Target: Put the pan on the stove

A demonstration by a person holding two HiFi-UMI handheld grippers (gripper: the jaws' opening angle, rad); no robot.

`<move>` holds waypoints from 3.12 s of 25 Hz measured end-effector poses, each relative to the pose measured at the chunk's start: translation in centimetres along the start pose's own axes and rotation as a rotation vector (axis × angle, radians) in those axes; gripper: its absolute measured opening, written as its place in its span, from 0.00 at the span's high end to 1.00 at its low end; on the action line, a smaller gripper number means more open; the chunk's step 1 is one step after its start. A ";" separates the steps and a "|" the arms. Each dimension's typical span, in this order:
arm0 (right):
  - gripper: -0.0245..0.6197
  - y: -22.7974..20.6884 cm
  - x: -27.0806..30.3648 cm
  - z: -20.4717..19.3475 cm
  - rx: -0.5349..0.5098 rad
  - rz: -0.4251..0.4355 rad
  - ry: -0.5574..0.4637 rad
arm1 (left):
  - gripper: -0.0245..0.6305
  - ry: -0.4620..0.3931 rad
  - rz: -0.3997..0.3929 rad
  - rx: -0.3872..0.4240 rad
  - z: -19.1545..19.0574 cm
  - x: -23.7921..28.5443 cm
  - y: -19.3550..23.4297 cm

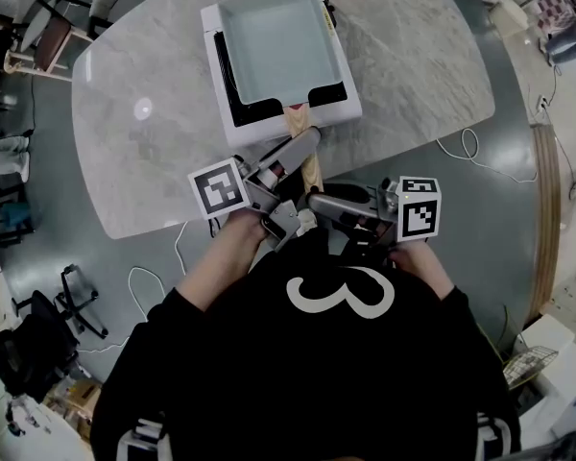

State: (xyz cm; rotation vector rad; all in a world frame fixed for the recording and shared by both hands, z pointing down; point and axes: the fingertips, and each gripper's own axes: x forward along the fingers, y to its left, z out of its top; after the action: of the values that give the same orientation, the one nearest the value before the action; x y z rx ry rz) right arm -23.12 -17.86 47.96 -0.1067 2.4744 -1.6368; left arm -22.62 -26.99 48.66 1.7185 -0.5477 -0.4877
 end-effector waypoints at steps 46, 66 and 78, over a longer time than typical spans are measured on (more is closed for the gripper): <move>0.73 -1.1 -0.8 0.3 -0.071 -0.144 -0.015 | 0.64 -0.035 -0.062 -0.051 0.1 -0.3 1.3; 0.92 8.7 -2.9 3.1 -0.602 -0.199 0.021 | 0.84 -0.015 0.059 0.509 -4.1 -7.3 -7.9; 0.94 19.0 -7.3 -1.5 -0.764 -0.083 0.024 | 0.93 -0.027 0.072 0.904 -13.9 -8.4 -19.7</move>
State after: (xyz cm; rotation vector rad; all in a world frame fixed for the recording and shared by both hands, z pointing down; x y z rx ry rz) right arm -15.52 -7.93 31.83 -0.2849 2.9939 -0.6254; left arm -19.16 -7.55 32.47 2.5322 -0.9346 -0.2069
